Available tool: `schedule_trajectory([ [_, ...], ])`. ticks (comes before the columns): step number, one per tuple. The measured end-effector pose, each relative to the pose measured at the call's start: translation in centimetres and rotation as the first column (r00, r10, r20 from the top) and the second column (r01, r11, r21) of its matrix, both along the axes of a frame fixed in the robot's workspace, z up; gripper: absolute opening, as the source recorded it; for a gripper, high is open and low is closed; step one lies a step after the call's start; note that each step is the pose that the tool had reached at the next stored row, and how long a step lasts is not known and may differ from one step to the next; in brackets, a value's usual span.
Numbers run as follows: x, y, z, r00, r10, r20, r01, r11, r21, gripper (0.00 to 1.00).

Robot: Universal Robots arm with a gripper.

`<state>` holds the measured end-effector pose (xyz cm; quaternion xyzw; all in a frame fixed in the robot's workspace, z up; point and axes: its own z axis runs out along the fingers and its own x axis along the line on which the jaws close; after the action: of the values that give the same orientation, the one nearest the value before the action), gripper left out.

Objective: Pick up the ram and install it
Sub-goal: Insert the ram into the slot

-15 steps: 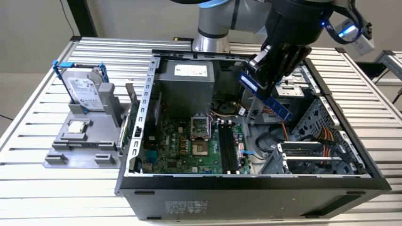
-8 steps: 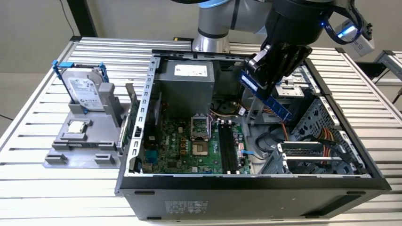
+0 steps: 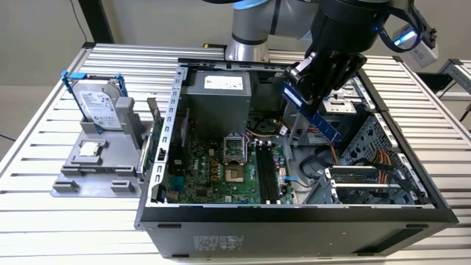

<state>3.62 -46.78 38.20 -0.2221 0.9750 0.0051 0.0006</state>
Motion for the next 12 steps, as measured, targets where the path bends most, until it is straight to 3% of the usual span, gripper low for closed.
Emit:
schedule_trajectory([
  [12,0.01,0.00,0.00,0.9962,-0.087,0.0000,0.087,0.9962,0.0000,0.00],
])
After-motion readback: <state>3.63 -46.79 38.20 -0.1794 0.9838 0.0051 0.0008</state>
